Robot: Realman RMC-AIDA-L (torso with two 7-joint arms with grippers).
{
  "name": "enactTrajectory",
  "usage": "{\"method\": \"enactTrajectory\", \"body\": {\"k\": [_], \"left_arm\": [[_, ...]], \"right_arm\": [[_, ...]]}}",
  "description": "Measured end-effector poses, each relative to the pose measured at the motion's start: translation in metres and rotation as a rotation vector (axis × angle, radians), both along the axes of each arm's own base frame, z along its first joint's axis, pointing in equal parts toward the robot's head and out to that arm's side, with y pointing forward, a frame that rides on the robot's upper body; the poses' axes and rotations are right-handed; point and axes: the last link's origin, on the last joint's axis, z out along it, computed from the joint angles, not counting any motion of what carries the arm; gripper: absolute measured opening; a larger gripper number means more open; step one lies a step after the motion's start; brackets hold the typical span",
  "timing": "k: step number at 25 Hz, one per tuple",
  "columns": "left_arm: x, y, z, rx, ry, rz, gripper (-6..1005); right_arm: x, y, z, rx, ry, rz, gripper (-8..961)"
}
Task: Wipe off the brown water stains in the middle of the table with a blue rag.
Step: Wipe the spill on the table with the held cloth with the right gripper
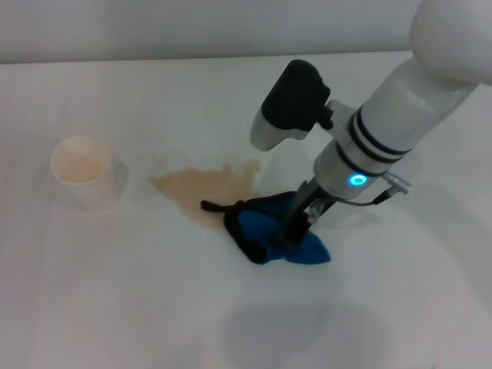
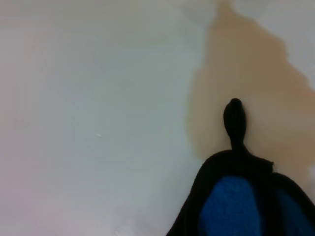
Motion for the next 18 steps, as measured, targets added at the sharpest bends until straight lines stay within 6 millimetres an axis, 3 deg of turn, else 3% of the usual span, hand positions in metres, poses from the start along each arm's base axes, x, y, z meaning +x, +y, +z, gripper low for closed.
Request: {"method": "enactTrajectory", "body": {"k": [9, 18], "left_arm": [[0.001, -0.002, -0.006, -0.019, -0.034, 0.0, 881], [0.0, -0.004, -0.007, -0.02, -0.037, -0.001, 881]], "right_arm": [[-0.01, 0.001, -0.02, 0.055, 0.066, 0.059, 116], [-0.005, 0.012, -0.023, 0.161, 0.091, 0.087, 113]]}}
